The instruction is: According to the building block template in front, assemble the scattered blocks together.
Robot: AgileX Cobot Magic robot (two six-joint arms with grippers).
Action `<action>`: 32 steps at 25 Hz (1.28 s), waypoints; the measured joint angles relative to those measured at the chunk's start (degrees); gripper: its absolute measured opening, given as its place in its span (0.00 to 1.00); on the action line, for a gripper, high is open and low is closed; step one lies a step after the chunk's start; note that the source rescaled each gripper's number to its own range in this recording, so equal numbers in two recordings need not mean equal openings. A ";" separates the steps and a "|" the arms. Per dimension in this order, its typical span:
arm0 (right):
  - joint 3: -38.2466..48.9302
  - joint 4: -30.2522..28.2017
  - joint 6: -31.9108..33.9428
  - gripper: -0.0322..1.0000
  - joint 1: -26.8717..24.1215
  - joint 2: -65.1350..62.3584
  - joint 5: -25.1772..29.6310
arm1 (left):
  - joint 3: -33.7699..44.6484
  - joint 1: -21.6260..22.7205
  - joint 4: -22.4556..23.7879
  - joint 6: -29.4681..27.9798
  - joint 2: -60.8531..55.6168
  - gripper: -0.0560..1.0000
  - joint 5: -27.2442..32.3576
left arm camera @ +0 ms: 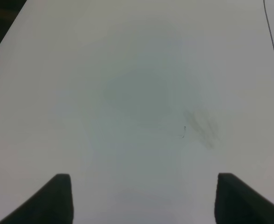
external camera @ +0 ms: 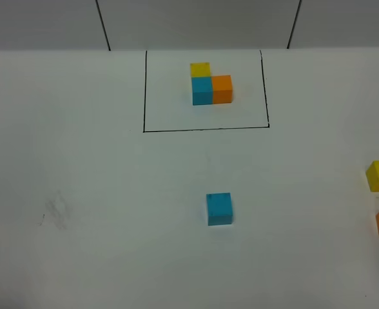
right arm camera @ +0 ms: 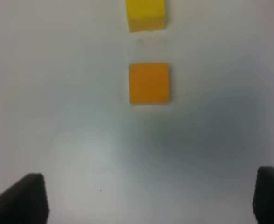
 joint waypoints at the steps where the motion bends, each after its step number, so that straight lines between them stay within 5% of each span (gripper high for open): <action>1: -0.55 -0.14 0.00 0.83 0.00 1.66 -0.06 | 0.00 0.00 0.00 0.00 0.00 0.48 0.00; 8: -3.81 -3.29 2.02 0.83 0.00 11.45 -1.47 | 0.00 0.00 0.00 -0.02 0.00 0.48 0.00; 32: -0.86 -2.57 2.50 0.83 -0.32 36.72 -20.62 | 0.00 0.00 0.00 -0.02 0.00 0.48 0.00</action>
